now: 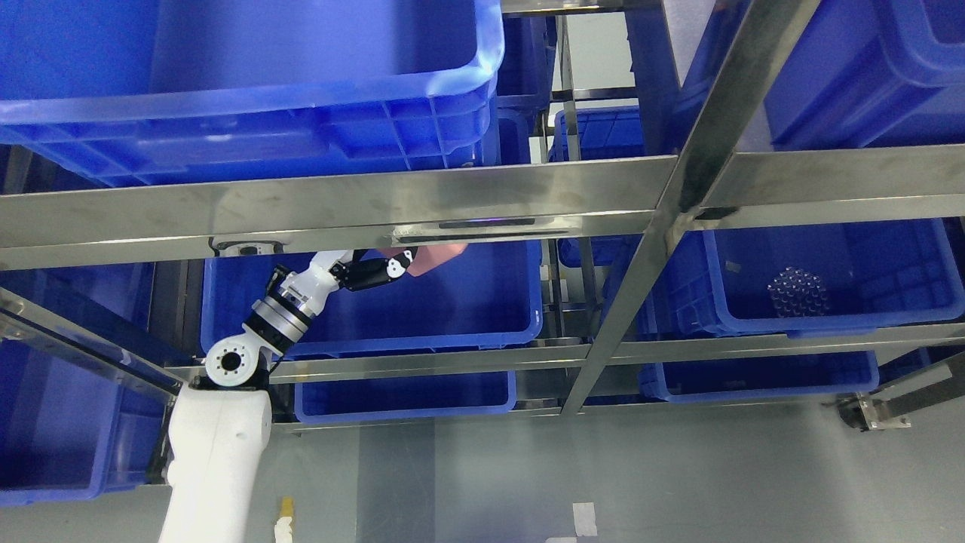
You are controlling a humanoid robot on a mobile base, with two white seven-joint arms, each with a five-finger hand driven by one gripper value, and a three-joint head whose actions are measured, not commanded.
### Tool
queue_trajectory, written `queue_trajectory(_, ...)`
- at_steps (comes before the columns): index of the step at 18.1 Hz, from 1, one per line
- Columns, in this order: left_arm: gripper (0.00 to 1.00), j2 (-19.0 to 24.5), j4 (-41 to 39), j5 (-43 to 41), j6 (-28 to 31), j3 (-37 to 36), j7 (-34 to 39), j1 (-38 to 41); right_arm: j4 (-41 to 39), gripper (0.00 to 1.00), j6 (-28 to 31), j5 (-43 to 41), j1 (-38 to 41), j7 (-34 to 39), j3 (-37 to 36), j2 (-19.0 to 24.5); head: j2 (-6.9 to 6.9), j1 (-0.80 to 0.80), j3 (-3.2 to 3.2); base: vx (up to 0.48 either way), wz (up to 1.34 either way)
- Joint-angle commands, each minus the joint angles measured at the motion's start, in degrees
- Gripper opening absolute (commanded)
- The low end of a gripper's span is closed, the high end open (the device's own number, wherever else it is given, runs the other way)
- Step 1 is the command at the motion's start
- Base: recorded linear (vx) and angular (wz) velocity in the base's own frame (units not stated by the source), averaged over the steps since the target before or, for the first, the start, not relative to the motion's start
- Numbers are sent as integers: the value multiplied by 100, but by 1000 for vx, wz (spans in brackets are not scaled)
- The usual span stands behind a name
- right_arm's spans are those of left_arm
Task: Place storage box into left shelf container
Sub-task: 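Lower the pink box into the blue bin on the shelf with the left hand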
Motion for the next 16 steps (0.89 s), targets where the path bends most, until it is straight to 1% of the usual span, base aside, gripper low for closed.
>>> queue_trajectory(1,8,44,895,-1517,-95,137,-308,-476,-100,100,2,-123,-17,-7,0,-100,0,0,0,0,0)
queue_trajectory(3,8,44,904,-1755,-244,128,-308,-599,-100,100,-7,-123,-26,-7,0,-100,0,0,0,0,0)
queue_trajectory(7,9,0,904,-1940,-279,137,-308,-643,-100,100,2,-123,-26,-16,0,-100,0,0,0,0,0)
queue_trajectory(9,10,0,904,-1967,-288,128,-308,-661,-100,100,-7,-123,-26,-16,0,-100,0,0,0,0,0)
queue_trajectory(10,13,0,904,-1967,-306,120,-308,-652,-100,100,-7,-123,-26,-16,0,-100,0,0,0,0,0)
queue_trajectory(11,27,-17,904,-1958,-297,120,-308,-652,-100,100,2,-123,-17,-16,0,-100,0,0,0,0,0)
queue_trajectory(12,50,-52,904,-1958,-297,128,-291,-652,-100,100,-7,-123,-17,-16,0,-100,0,0,0,0,0)
queue_trajectory(13,67,-174,913,-1923,-288,207,-256,-661,-100,100,2,-123,-17,-16,0,-100,0,0,0,0,0)
queue_trajectory(15,85,-359,869,-1879,-297,435,-247,-679,-100,100,2,-123,-17,-16,0,-100,0,0,0,0,0)
queue_trajectory(16,90,-401,834,-1853,-306,610,-238,-679,-100,100,2,-123,-17,-16,0,-100,0,0,0,0,0)
